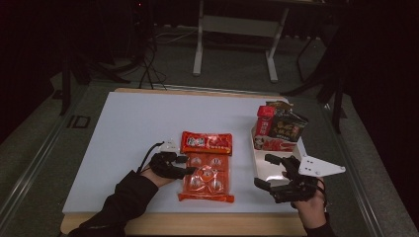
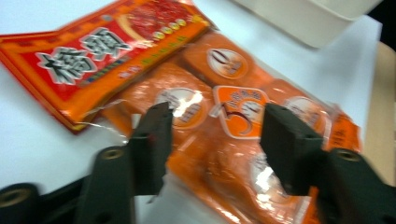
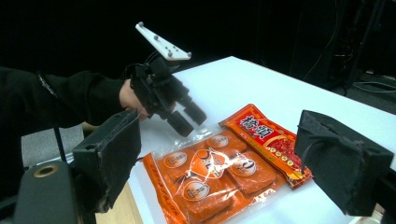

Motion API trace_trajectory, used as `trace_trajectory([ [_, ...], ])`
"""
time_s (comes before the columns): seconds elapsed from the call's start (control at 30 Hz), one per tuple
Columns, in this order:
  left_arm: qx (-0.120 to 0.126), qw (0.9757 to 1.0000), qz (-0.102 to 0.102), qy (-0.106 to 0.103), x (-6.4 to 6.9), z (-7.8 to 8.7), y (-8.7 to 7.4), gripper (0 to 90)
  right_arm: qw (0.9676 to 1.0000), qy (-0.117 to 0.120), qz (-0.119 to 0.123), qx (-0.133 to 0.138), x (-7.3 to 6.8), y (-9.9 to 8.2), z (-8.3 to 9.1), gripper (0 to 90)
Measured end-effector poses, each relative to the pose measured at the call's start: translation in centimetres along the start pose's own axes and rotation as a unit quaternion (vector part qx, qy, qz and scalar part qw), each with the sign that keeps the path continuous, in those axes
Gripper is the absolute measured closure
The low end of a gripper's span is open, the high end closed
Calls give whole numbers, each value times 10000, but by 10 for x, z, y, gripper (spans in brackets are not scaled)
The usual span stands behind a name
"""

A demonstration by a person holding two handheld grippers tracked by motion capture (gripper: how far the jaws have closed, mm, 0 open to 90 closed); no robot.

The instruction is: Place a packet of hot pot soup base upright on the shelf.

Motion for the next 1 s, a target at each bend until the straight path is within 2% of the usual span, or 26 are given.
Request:
trace_trajectory([
  [0.03,0,10000,0,0,0,0,0,388,10000,-6,7,-7,0,0,0,146],
  [0.1,123,9996,116,206,-11,-1,5,377,10000,-5,-4,-14,0,0,0,146],
  [0.2,206,9994,89,264,-17,-2,8,323,10000,-8,-5,-21,0,-1,0,146],
  [0.23,298,9988,102,364,-22,-3,10,321,10000,-9,-8,-30,0,-1,0,146],
  [0.27,419,9969,175,638,-30,-7,13,321,10000,-10,-13,-27,0,-1,0,146],
  [0.37,489,9966,297,586,-36,-9,16,272,10000,-10,-3,-27,0,-1,0,145],
  [0.4,473,9951,209,844,-46,-13,15,271,10000,-16,-1,-26,0,-1,0,146],
  [0.43,473,9951,209,844,-46,-13,15,271,10000,-16,-1,-26,0,-1,0,146],
  [0.47,482,9942,169,951,-50,-14,15,271,10000,-18,4,-18,0,-1,0,146],
  [0.5,527,9921,204,1124,-58,-16,15,271,10000,-20,-3,-15,0,-1,0,145],
  [0.53,609,9914,307,1121,-61,-16,17,271,10000,-23,-6,-16,0,-1,0,146],
  [0.57,609,9914,307,1121,-61,-16,17,271,10000,-21,-8,-16,0,-1,0,146],
  [0.63,414,9909,684,1085,-70,-18,17,271,10000,-22,-3,-17,0,-1,0,145],
  [0.67,414,9909,684,1085,-70,-18,17,271,10000,-22,-3,-17,0,-1,0,145],
  [0.7,194,9908,757,1101,-74,-20,16,260,10000,-33,18,-19,0,-1,0,146],
  [0.73,194,9908,757,1101,-74,-20,16,211,10000,-32,11,-27,0,-1,0,145],
  [0.77,161,9928,688,967,-73,-22,15,175,10000,-38,14,-26,0,-1,0,145],
  [0.83,70,9943,573,897,-73,-26,14,176,10000,-41,18,-32,0,-1,0,145],
  [0.9,-11,9945,530,904,-75,-32,14,190,10000,-40,15,-43,0,-2,0,145],
  [0.97,-25,9945,563,881,-75,-35,14,209,10000,-32,9,-40,0,-2,0,145],
  [1.0,-69,9938,627,919,-78,-40,13,230,10000,-30,8,-43,0,-2,0,145],
])
Point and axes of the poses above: each handheld gripper's, and its own axes: z roughly backward along the jaws, y roughly out of its top, x roughly to its right, the point moved 9 cm from there along -z, roughly forward along the jaws, and after that the axes turned 13 degrees about y, right-handed, at the moved point
